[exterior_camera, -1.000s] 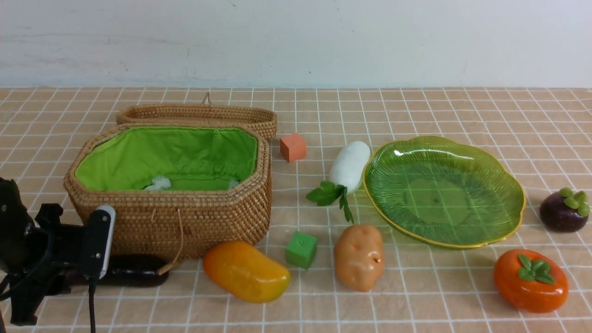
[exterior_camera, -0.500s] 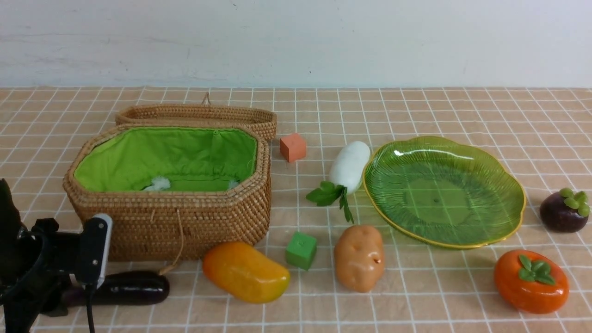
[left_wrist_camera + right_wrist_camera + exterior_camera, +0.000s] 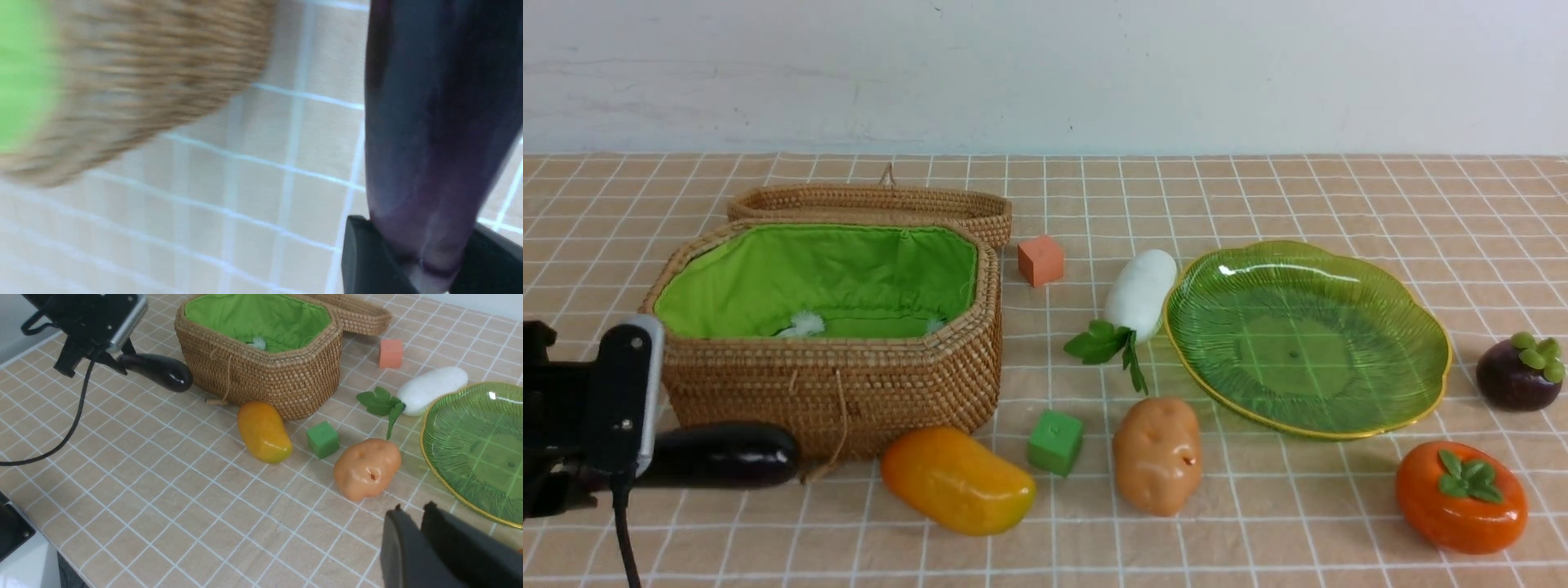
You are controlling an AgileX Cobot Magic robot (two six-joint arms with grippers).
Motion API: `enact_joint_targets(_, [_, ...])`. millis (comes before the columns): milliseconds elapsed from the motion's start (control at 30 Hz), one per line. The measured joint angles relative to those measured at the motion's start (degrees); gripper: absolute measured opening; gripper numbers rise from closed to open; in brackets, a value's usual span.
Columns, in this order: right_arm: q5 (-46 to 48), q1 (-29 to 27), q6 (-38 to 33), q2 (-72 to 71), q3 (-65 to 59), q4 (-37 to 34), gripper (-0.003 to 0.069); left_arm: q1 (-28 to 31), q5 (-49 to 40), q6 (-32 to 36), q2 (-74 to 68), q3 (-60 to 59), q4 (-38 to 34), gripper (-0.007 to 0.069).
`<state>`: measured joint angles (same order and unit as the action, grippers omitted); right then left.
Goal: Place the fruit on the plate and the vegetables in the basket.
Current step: Use the left arm to grab an eggplant and put it into the left basket
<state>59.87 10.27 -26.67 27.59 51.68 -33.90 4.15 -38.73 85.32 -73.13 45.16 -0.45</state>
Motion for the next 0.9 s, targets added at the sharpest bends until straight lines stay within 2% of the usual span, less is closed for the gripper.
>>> enact_joint_targets(167, [-3.0,0.0,0.0,0.0,0.0,-0.8,0.0081,-6.8,5.4,-5.5,10.4,0.6,-7.8,0.0241])
enact_joint_targets(233, [-7.8,0.0,0.0,0.0,0.0,-2.5,0.0081,-10.1,11.2,-10.1,11.7,3.3,-10.4,0.0241])
enact_joint_targets(400, [-15.2,0.0,0.0,0.0,0.0,-6.7,0.0085,-12.3,17.1,-12.4,5.4,9.2,-11.1,0.0241])
enact_joint_targets(633, [-14.9,0.0,0.0,0.0,0.0,-8.9,0.0084,-12.4,19.6,-12.9,-10.4,14.7,-8.5,0.0240])
enact_joint_targets(733, [-13.8,0.0,0.0,0.0,0.0,-8.9,0.0084,-12.4,20.1,-13.0,-12.0,15.0,-7.2,0.0246])
enact_joint_targets(800, [-13.3,0.0,0.0,0.0,0.0,-9.0,0.0084,-12.4,19.7,-13.0,-12.1,15.2,-6.9,0.0281])
enact_joint_targets(867, [-13.3,0.0,0.0,0.0,0.0,-9.1,0.0087,-12.4,18.4,-13.0,-11.8,15.4,-6.4,0.0393])
enact_joint_targets(900, [-13.4,0.0,0.0,0.0,0.0,-9.1,0.0087,-12.4,18.1,-13.0,-11.8,15.4,-6.4,0.0401])
